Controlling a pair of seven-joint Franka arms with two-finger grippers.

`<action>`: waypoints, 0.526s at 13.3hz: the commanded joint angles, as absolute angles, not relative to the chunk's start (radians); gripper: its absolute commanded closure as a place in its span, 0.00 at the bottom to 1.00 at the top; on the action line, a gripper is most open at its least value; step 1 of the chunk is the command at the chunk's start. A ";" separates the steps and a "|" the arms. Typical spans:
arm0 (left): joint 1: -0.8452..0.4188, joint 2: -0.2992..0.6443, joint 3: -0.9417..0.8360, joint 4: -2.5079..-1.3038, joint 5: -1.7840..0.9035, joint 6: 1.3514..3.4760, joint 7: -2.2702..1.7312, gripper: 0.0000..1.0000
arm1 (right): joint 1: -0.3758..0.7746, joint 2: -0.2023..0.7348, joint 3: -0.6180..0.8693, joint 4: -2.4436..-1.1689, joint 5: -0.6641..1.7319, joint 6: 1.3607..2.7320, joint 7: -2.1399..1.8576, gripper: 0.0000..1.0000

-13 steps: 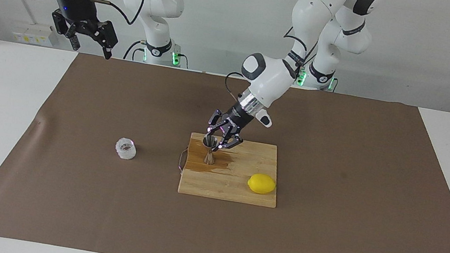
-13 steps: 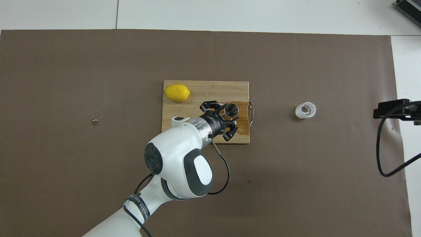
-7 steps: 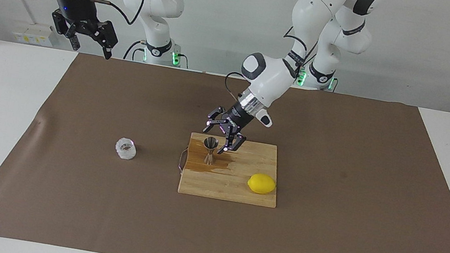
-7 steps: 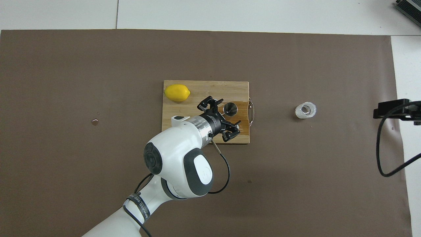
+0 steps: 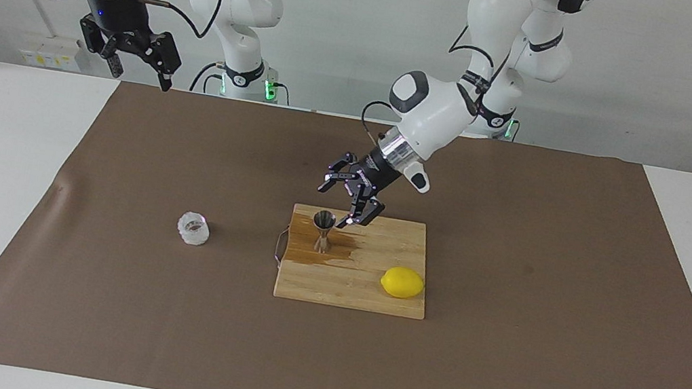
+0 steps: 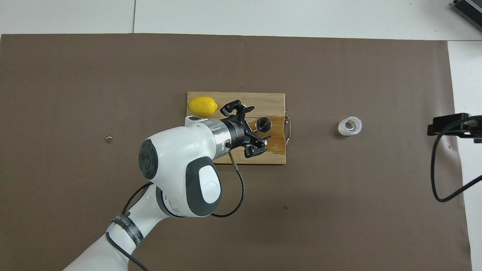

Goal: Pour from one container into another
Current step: 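Lower the metal cup onto the board beside the stain and open the left gripper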

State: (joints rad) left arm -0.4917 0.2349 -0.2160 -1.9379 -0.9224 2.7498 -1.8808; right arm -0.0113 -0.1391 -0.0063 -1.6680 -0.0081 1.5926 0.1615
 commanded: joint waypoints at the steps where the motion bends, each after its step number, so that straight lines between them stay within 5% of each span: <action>1: -0.382 0.146 -0.216 -1.935 -0.710 2.518 -1.882 0.00 | -0.025 -0.150 0.003 -1.678 -0.018 1.603 0.156 0.00; 7: -0.284 0.132 -0.218 -1.778 -0.128 2.177 -1.847 0.00 | -0.028 -0.164 -0.012 -1.677 -0.017 1.540 0.120 0.00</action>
